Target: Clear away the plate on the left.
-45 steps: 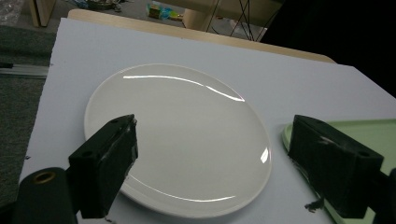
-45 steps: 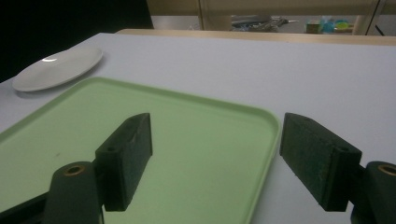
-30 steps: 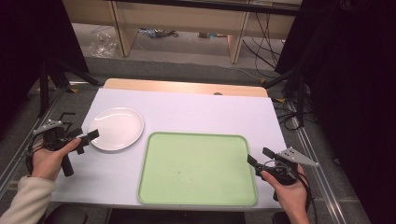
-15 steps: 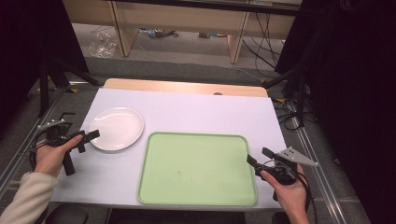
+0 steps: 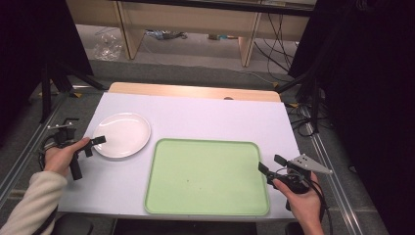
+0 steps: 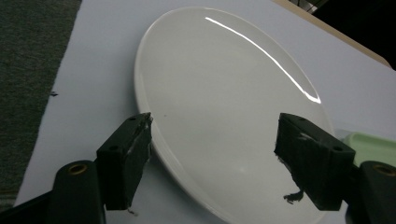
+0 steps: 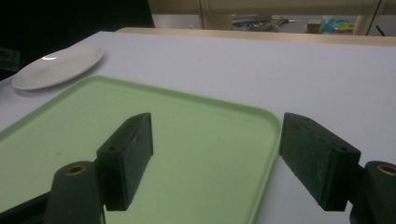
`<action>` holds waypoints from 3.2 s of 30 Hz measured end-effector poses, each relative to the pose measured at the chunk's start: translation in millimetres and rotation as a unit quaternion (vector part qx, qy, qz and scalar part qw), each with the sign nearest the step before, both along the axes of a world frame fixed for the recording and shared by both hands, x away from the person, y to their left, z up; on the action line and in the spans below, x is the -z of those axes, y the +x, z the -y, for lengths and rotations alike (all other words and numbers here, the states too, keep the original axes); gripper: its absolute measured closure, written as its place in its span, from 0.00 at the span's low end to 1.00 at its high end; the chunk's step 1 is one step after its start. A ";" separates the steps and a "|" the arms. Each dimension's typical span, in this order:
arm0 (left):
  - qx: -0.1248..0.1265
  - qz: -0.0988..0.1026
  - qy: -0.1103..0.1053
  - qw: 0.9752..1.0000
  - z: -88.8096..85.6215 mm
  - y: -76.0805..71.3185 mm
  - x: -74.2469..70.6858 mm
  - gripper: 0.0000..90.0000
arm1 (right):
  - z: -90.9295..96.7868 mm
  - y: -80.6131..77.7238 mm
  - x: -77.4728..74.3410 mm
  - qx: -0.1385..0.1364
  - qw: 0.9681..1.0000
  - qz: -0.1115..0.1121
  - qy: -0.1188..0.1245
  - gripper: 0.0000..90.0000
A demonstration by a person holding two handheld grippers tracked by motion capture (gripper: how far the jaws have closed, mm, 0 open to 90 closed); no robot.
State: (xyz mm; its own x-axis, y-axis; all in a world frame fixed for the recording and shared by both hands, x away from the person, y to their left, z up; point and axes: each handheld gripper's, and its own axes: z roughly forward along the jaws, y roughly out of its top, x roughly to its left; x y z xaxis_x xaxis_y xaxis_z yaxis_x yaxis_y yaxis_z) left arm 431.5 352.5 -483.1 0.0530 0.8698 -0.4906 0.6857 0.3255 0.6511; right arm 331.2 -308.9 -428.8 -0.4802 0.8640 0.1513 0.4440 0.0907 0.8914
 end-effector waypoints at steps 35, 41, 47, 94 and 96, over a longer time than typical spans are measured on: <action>-0.034 -0.079 -0.102 0.991 -13.4 10.7 15.5 0.57 | -1.4 1.0 1.1 -0.004 1.000 -0.003 -0.007 0.31; -0.047 -0.091 -0.114 0.988 -16.5 10.9 17.2 0.67 | -1.7 1.2 1.5 -0.003 1.000 0.000 -0.006 0.31; -0.054 -0.101 -0.099 0.988 -14.3 11.9 15.5 0.73 | -2.5 1.3 1.8 -0.003 1.000 0.000 0.001 0.32; -0.032 -0.009 -0.173 0.984 -21.1 5.6 -2.4 0.97 | -0.8 1.0 1.1 -0.004 1.000 0.003 -0.011 0.33; -0.030 -0.008 -0.173 0.984 -21.1 5.2 -2.9 0.97 | -0.8 1.0 1.3 -0.005 1.000 0.001 -0.011 0.33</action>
State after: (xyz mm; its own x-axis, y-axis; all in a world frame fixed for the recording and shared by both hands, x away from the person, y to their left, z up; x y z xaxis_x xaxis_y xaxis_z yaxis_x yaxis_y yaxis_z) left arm 436.7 373.6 -480.2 -0.0033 0.6512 -0.7589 0.6686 0.5657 0.4826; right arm 332.2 -308.1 -430.1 -0.4884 0.8627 0.1312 0.4416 0.1146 0.8899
